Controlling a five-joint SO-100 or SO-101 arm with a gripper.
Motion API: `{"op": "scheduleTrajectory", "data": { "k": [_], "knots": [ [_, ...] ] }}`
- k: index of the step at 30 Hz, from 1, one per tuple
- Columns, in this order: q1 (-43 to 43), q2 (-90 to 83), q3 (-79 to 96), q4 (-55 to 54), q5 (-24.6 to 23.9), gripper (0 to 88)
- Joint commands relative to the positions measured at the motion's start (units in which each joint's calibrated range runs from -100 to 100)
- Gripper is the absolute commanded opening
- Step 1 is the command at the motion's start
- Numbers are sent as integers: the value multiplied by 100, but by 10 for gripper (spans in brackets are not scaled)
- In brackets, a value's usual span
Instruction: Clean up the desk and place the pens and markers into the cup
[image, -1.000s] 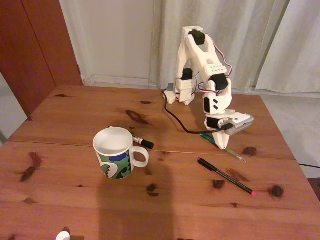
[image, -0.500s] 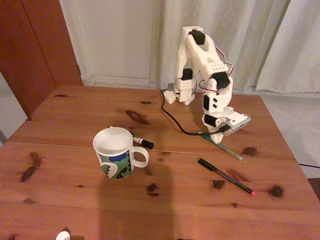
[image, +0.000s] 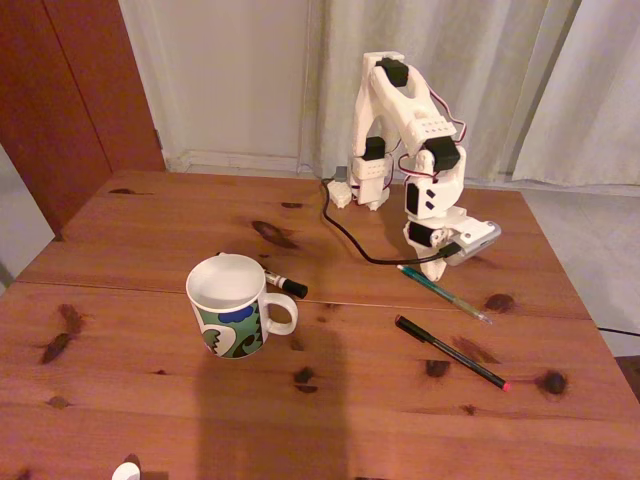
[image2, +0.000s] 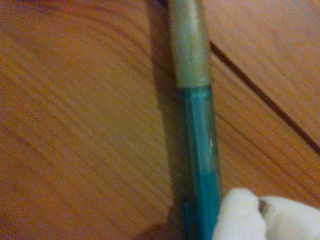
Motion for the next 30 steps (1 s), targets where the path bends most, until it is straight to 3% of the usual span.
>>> {"op": "scheduleTrajectory", "data": {
  "k": [1,15,22,30],
  "knots": [
    [6,-428,54,-34,38,8],
    [46,-461,63,-25,38,18],
    [6,-461,54,-34,-4,191],
    [-18,-461,63,-34,28,213]
  ]
}}
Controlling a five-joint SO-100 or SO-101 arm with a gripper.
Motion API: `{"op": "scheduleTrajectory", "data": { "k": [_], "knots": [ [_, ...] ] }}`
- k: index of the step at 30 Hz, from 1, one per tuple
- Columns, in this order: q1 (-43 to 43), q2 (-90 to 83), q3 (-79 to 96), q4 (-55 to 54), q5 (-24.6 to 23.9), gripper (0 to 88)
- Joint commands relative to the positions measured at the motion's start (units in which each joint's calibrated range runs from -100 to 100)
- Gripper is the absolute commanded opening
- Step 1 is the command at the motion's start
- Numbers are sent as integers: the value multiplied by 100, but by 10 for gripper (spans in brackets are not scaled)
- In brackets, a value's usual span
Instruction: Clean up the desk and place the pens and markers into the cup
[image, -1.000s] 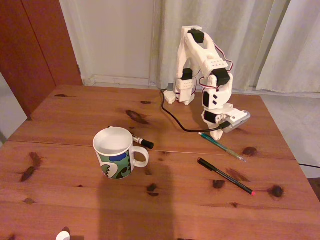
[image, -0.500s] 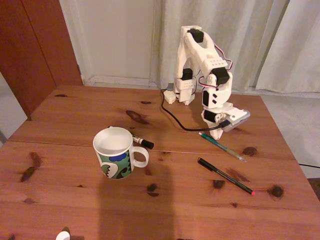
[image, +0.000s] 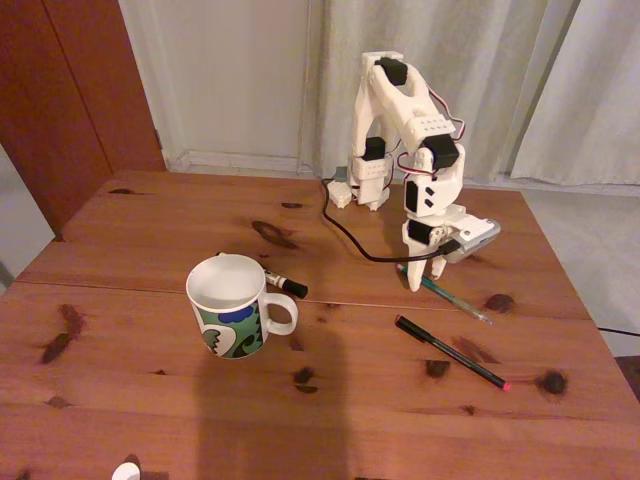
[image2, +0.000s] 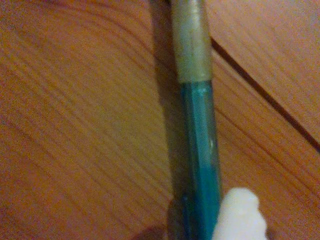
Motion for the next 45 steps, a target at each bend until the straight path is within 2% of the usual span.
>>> {"op": "scheduleTrajectory", "data": {
  "k": [1,7,15,41,45],
  "knots": [
    [-26,-360,-22,-34,18,213],
    [-34,-351,86,-60,23,213],
    [-123,-360,817,-868,23,213],
    [-292,-368,1096,-903,28,211],
    [-268,-368,1105,-903,28,123]
  ]
}}
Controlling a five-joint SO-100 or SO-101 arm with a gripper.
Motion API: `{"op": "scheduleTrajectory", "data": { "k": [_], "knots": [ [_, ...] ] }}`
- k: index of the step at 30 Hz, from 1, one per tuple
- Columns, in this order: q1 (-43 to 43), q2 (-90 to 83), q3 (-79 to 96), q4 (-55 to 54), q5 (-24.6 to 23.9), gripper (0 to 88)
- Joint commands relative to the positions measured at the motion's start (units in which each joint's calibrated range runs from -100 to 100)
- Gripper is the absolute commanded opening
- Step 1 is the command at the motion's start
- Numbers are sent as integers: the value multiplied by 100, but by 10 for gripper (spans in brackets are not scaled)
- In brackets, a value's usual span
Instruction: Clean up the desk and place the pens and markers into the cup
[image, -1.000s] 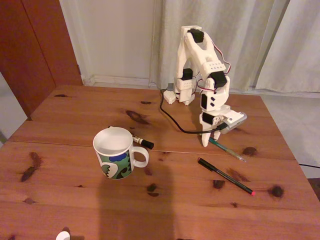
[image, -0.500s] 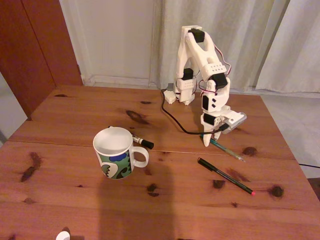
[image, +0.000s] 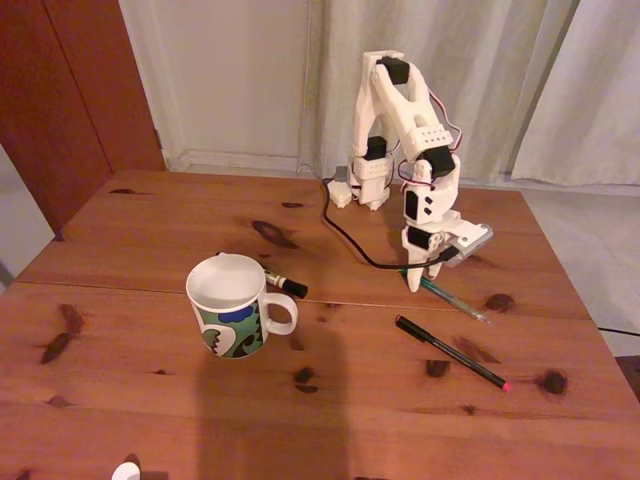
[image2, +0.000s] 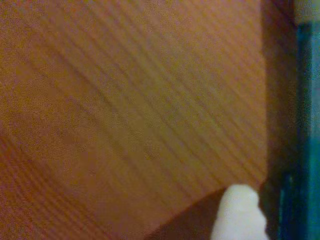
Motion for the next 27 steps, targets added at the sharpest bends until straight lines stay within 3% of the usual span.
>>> {"op": "scheduleTrajectory", "data": {
  "k": [1,4,27],
  "knots": [
    [41,-300,-16,-90,28,88],
    [57,-300,-16,-90,28,2],
    [789,-515,-521,-692,28,8]
  ]
}}
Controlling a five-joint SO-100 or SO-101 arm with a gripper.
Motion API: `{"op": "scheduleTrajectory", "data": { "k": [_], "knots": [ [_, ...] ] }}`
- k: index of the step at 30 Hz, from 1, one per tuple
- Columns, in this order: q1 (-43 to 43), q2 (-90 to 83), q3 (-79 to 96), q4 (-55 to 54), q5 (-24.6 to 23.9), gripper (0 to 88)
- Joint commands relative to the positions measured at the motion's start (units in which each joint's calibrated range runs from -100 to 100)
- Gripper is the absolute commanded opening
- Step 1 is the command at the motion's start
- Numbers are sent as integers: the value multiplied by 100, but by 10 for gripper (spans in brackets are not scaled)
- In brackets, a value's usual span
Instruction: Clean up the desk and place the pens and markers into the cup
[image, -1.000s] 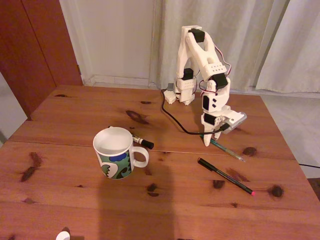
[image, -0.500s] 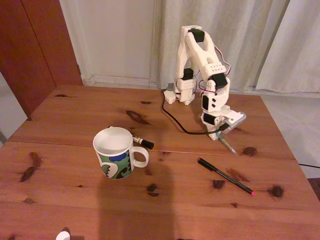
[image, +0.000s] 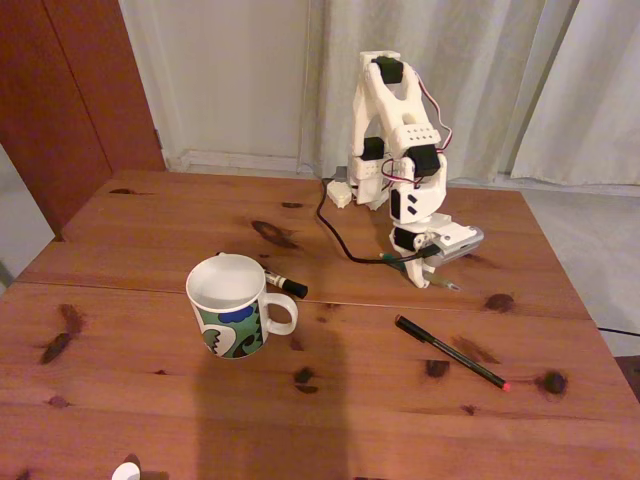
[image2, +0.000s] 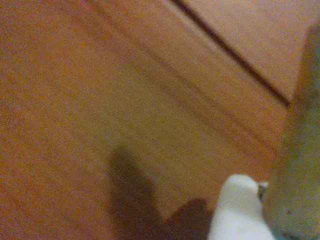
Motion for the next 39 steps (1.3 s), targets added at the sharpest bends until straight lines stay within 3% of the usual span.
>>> {"op": "scheduleTrajectory", "data": {
  "k": [1,28,39],
  "knots": [
    [230,-346,-508,-237,24,8],
    [1669,-346,-3159,-349,24,8],
    [1710,-354,-2383,-280,24,8]
  ]
}}
